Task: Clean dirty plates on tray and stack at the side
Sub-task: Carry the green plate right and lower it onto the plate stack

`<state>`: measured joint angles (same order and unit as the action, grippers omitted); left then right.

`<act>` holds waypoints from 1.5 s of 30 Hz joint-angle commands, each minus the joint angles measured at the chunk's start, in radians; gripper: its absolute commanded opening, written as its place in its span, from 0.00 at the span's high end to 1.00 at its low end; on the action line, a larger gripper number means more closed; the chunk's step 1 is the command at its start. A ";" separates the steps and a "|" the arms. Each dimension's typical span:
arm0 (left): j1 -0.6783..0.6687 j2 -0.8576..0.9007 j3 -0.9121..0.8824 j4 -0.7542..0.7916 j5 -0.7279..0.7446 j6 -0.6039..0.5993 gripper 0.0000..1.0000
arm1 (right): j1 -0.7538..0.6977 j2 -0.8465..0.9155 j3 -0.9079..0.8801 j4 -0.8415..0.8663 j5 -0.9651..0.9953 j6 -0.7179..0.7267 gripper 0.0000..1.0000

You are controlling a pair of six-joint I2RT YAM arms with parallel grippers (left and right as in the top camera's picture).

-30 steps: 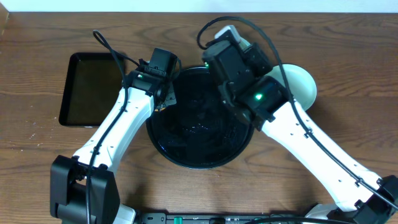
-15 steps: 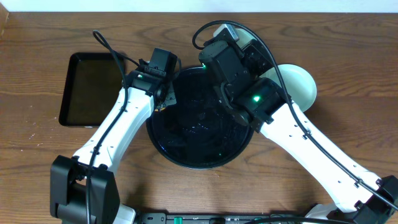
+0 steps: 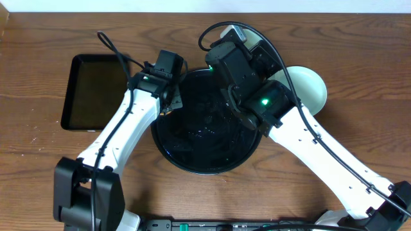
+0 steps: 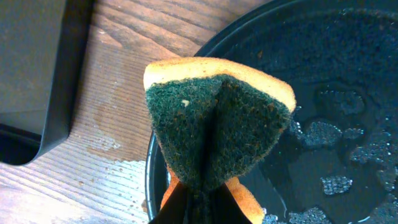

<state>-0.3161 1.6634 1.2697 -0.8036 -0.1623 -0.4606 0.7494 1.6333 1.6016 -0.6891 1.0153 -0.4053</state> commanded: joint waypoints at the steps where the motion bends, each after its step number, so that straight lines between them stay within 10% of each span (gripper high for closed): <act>1: -0.002 0.031 -0.008 0.001 -0.002 -0.010 0.92 | 0.006 -0.010 0.012 0.005 0.030 0.007 0.99; 8: -0.002 0.053 -0.008 0.000 -0.001 -0.010 0.92 | -0.019 -0.010 0.012 -0.049 -0.080 0.127 0.99; 22: -0.001 0.053 -0.008 -0.003 0.000 -0.010 0.93 | -0.557 -0.001 -0.009 -0.286 -1.165 0.409 0.99; 34: -0.001 0.053 -0.008 0.015 0.026 -0.010 0.92 | -0.955 0.003 -0.301 -0.092 -1.200 0.563 0.99; 45: -0.001 0.053 -0.008 0.025 0.026 -0.010 0.92 | -1.017 0.003 -0.435 0.142 -1.204 0.596 0.99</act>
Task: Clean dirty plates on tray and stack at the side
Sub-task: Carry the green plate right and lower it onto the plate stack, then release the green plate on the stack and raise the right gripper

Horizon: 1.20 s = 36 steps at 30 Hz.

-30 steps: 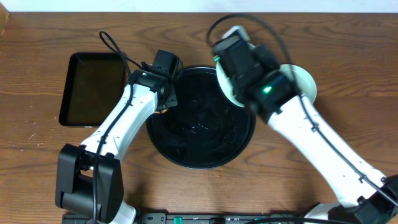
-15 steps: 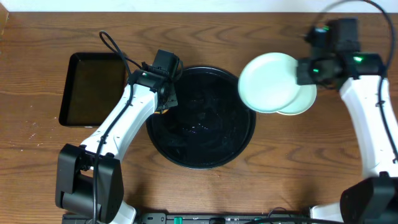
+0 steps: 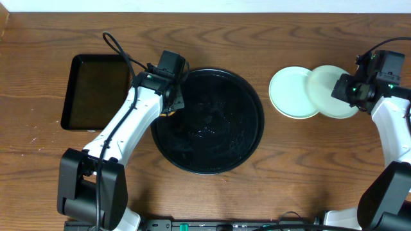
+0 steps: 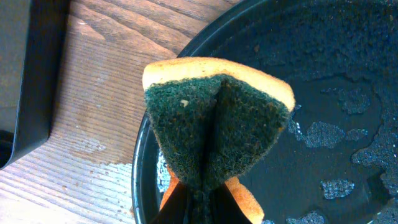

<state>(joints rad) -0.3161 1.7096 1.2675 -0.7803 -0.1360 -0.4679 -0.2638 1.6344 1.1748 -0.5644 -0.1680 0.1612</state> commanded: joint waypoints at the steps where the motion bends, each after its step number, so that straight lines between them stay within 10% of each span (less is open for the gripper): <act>1: -0.001 0.006 -0.005 0.003 -0.001 -0.002 0.92 | -0.003 0.002 -0.008 0.021 -0.021 0.030 0.99; 8: -0.001 0.006 -0.005 0.003 -0.001 -0.002 0.92 | -0.004 0.002 -0.008 0.022 0.013 0.062 0.42; 15: -0.001 0.006 -0.005 0.003 -0.001 -0.002 0.92 | -0.018 0.024 0.023 -0.032 0.118 0.066 0.21; 24: -0.001 0.006 -0.005 0.004 -0.001 -0.002 0.92 | -0.091 0.351 0.475 -0.454 0.079 -0.039 0.19; 36: -0.001 0.006 -0.005 0.006 -0.001 -0.002 0.92 | -0.073 0.497 0.515 -0.227 0.074 0.097 0.50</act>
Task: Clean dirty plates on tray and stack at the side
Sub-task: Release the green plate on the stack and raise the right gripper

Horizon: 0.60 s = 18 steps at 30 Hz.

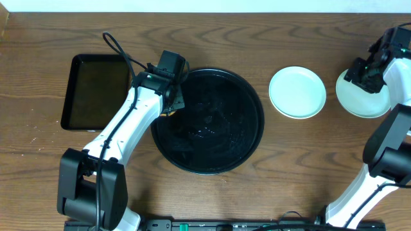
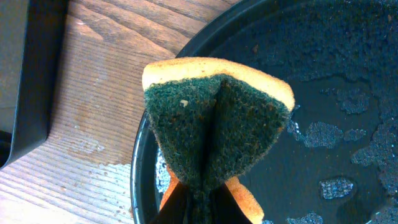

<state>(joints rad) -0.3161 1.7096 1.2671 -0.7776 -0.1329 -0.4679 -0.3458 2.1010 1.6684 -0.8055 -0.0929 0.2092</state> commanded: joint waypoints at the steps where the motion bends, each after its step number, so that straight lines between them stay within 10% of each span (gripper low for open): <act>1: -0.001 0.006 -0.005 0.006 -0.004 -0.002 0.92 | 0.013 0.043 0.021 0.021 -0.001 0.049 0.50; 18: -0.001 0.006 -0.005 0.025 0.021 -0.006 0.92 | 0.093 0.118 0.020 0.060 0.141 0.105 0.53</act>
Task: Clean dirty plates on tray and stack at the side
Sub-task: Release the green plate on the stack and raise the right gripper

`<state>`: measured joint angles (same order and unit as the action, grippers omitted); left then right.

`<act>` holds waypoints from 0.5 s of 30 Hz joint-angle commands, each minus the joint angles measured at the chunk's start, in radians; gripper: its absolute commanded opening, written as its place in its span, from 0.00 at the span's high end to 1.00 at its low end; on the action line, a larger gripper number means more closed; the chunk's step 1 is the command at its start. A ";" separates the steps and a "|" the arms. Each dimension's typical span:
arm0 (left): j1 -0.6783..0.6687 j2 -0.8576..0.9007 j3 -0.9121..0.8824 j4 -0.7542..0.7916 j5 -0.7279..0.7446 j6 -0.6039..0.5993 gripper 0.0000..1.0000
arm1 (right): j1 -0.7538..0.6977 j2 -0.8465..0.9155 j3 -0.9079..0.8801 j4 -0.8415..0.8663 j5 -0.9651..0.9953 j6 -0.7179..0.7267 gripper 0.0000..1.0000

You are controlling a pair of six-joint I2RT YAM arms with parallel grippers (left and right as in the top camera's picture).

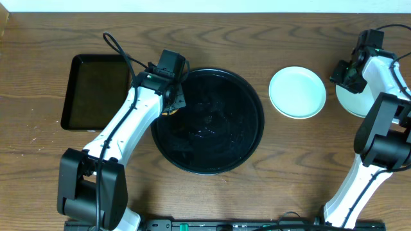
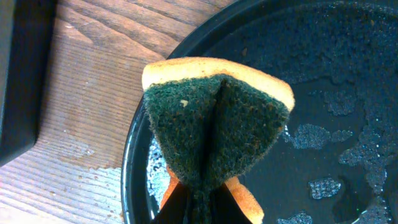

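Observation:
My left gripper is shut on a folded sponge, green scouring side out and orange behind. It hangs over the left rim of the round black wash basin, which holds foamy water. One white plate lies flat on the table to the right of the basin. A second pale plate lies at the far right, partly under my right arm. My right gripper is at that plate's upper left edge; its jaws are too small to read. The black tray at the left holds no plates.
The basin's rim sits on wet wood. Bare wooden table lies in front of the tray and between the basin and the plates. A pale wall edge runs along the back. The right arm stands along the right edge.
My right gripper has shifted left and back, from over the far-right plate to that plate's upper left edge. The left gripper and sponge have edged slightly over the basin.
At first my right arm reached over the basin, with one plate on the table to its right. Then the right gripper was far right with a second plate overlapping the first. After that the second plate lay apart at the right edge. The left gripper held the sponge throughout.

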<state>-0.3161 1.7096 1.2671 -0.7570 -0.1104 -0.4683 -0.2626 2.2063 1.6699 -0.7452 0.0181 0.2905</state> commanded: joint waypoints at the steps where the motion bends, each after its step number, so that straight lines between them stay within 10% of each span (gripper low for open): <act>1: -0.001 0.006 -0.005 0.006 -0.001 -0.006 0.92 | 0.014 0.021 0.018 -0.003 0.031 0.023 0.55; 6: -0.001 0.006 -0.005 0.002 -0.001 -0.005 0.92 | 0.016 0.085 0.017 -0.018 0.033 0.024 0.67; 10: -0.001 0.006 -0.005 0.003 -0.001 -0.005 0.93 | 0.016 0.128 0.017 -0.041 0.030 0.024 0.96; 15: -0.001 0.006 -0.005 0.003 -0.002 -0.005 0.92 | 0.016 0.092 0.023 -0.060 0.030 0.023 0.99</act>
<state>-0.3161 1.7096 1.2671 -0.7521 -0.1101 -0.4683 -0.2508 2.2585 1.7142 -0.7788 0.0658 0.3035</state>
